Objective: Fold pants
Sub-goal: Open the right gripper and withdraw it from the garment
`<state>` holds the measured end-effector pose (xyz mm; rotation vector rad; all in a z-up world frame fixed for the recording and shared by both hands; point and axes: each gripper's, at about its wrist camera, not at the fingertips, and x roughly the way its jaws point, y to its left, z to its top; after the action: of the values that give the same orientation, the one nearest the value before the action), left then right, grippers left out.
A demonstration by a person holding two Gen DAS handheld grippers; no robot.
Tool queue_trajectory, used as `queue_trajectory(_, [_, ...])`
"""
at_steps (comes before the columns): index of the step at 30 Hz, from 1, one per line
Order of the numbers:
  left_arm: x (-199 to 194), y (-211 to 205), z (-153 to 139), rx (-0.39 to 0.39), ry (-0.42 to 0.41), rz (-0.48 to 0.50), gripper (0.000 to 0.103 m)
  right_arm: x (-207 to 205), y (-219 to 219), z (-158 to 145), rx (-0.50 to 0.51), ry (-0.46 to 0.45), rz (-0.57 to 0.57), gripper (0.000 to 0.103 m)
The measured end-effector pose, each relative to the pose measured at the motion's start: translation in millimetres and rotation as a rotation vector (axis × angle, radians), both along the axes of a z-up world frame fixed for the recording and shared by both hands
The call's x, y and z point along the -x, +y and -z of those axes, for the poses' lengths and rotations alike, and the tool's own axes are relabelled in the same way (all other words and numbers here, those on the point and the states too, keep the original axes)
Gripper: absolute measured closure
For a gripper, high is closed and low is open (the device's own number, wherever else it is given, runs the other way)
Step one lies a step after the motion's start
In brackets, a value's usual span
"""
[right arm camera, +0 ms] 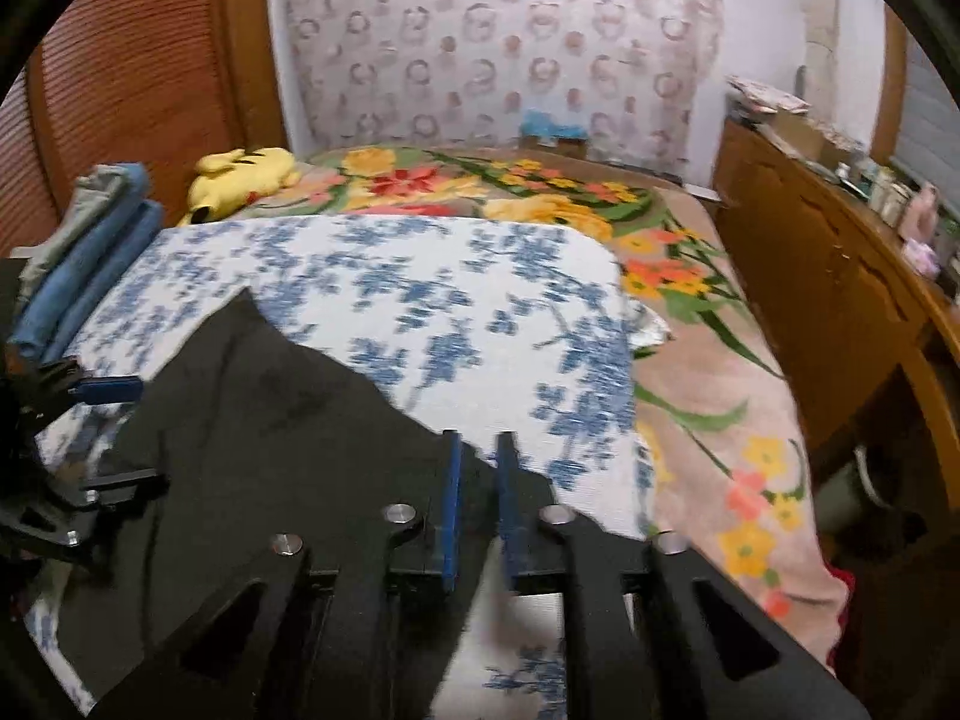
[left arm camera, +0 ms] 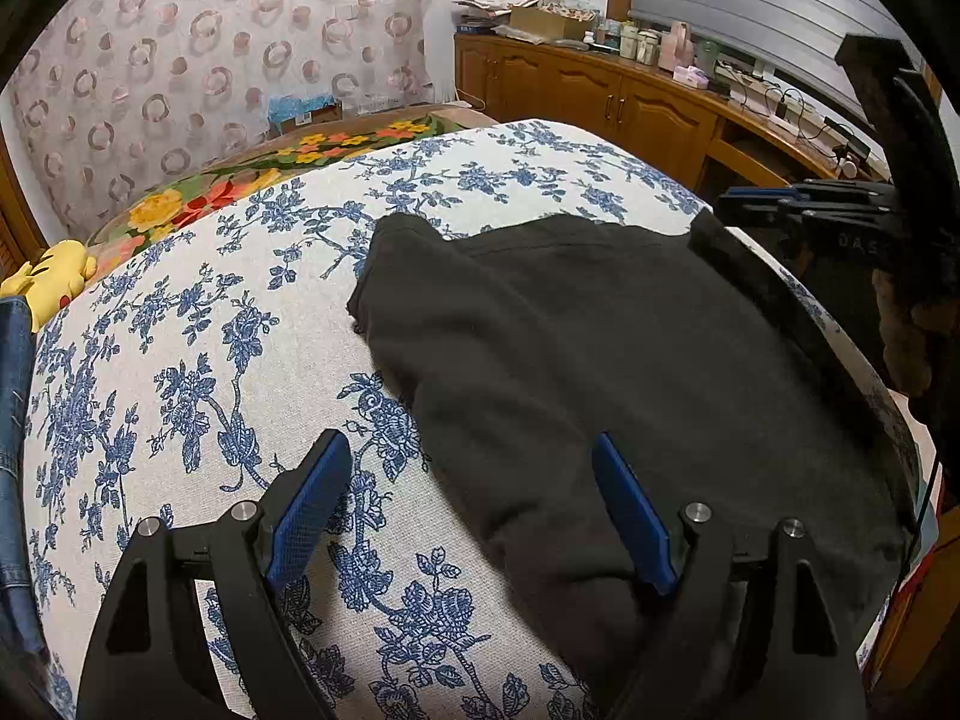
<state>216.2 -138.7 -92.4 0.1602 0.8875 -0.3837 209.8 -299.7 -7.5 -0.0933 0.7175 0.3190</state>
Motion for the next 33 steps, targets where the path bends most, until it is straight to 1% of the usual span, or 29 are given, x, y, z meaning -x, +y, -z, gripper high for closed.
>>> queue_trajectory(3, [0.0,-0.2,-0.1,0.0,0.0,0.0,0.019,-0.1,-2.4,0.5,-0.017,0.004,0.004,0.079])
queue_trajectory(6, [0.0,-0.1,-0.1,0.0,0.0,0.0,0.019,4.2,-4.3,-1.6,-0.044,0.013,-0.024,0.079])
queue_trajectory(10, [-0.1,-0.1,-0.1,0.0,0.0,0.0,0.019,6.1,1.7,1.8,-0.019,0.029,-0.059,0.078])
queue_trajectory(13, [0.0,-0.2,-0.1,0.0,0.0,0.0,0.019,4.3,3.7,5.6,0.008,0.036,-0.061,0.078])
queue_trajectory(15, [0.1,-0.2,-0.2,0.0,0.0,0.0,0.019,0.6,1.6,9.0,0.028,0.043,-0.043,0.078])
queue_trajectory(18, [0.2,-0.2,-0.1,0.0,0.0,0.0,0.019,-4.5,-5.7,12.1,0.073,0.036,0.034,0.078])
queue_trajectory(19, [0.1,-0.3,-0.1,-0.001,-0.001,0.0,0.019,-4.7,-11.3,11.3,0.067,0.032,0.058,0.078])
queue_trajectory(22, [-0.1,-0.3,0.0,-0.001,0.0,0.0,0.019,-2.0,-20.5,7.7,0.045,0.022,0.076,0.078])
queue_trajectory(27, [-0.1,-0.3,0.1,-0.001,-0.001,0.0,0.019,5.3,-20.3,5.6,0.041,0.014,0.073,0.078])
queue_trajectory(31, [-0.2,-0.2,0.2,-0.001,-0.001,0.0,0.019,13.4,-13.3,2.2,0.001,0.004,0.032,0.077])
queue_trajectory(33, [0.0,-0.4,0.1,-0.001,-0.001,0.0,0.019,14.6,-8.2,4.1,-0.003,0.013,0.002,0.077])
